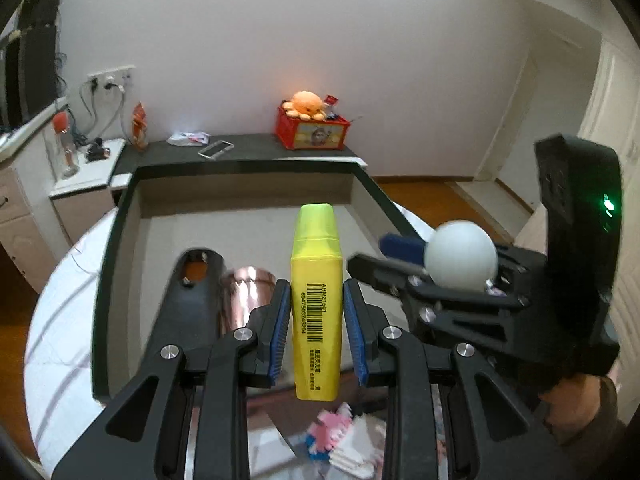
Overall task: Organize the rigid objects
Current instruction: 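Carry highlighter with left tool while right tool carries astronaut, both release into box, then withdraw both tools and move left tool toward the black hair clip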
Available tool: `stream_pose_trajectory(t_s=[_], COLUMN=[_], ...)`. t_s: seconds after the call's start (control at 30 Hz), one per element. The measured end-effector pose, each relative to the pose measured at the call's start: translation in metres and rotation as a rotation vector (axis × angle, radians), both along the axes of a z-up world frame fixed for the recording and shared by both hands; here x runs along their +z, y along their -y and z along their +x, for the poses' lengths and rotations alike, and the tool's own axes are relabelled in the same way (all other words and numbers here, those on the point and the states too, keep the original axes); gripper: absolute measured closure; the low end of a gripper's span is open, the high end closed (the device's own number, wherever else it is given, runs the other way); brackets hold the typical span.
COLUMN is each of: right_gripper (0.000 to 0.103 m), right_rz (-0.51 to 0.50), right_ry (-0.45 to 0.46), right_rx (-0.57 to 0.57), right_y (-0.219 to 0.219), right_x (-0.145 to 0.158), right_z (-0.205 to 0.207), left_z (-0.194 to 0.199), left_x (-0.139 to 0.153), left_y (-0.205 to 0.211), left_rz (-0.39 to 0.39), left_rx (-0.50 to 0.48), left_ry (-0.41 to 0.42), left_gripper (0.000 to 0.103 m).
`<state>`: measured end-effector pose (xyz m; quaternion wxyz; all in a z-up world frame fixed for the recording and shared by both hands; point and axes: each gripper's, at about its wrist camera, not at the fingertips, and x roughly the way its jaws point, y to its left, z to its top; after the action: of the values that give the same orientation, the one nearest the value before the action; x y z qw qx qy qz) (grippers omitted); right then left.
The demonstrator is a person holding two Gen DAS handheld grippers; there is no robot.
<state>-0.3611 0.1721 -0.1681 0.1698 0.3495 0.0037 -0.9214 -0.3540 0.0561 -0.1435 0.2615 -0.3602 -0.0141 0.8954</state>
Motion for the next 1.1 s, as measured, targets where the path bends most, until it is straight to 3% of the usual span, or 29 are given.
stream_pose_trajectory(t_s=[0.07, 0.2, 0.27, 0.33, 0.47, 0.53, 0.67, 0.83, 0.9, 1.0, 1.1], right_gripper=[0.064, 0.038, 0.028, 0.024, 0.024, 0.024, 0.019, 0.018, 0.017, 0.000, 0.000], right_rz=[-0.004, 0.024, 0.015, -0.006, -0.028, -0.030, -0.031, -0.016, -0.015, -0.013, -0.007], right_ry=[0.002, 0.017, 0.006, 0.001, -0.045, -0.075, -0.145, -0.272, -0.309, -0.342, -0.338], right_rx=[-0.003, -0.055, -0.073, -0.076, -0.064, -0.059, -0.052, -0.074, -0.086, -0.106, -0.110], right_y=[-0.001, -0.003, -0.008, -0.012, -0.013, -0.013, -0.010, -0.010, -0.010, -0.013, -0.014], right_x=[0.000, 0.000, 0.002, 0.007, 0.024, 0.035, 0.054, 0.072, 0.077, 0.078, 0.072], right_z=[-0.004, -0.008, -0.007, -0.004, 0.014, 0.028, 0.057, 0.105, 0.123, 0.145, 0.159], left_z=[-0.006, -0.006, -0.002, 0.004, 0.024, 0.038, 0.066, 0.106, 0.119, 0.137, 0.150], left_x=[0.001, 0.002, 0.004, 0.008, 0.021, 0.028, 0.042, 0.056, 0.056, 0.055, 0.051], left_y=[0.000, 0.001, 0.006, 0.012, 0.025, 0.031, 0.044, 0.063, 0.065, 0.066, 0.069], left_rz=[-0.001, 0.004, 0.015, 0.014, 0.004, -0.026, -0.078, -0.040, -0.048, -0.076, -0.079], left_rx=[0.035, 0.056, 0.075, 0.099, 0.150, 0.191, 0.286, 0.373, 0.354, 0.330, 0.321], left_ry=[-0.006, -0.010, -0.011, -0.019, -0.064, -0.073, -0.145, -0.268, -0.287, -0.289, -0.278], left_gripper=[0.077, 0.073, 0.058, 0.034, 0.016, 0.000, 0.000, 0.000, 0.000, 0.000, 0.000])
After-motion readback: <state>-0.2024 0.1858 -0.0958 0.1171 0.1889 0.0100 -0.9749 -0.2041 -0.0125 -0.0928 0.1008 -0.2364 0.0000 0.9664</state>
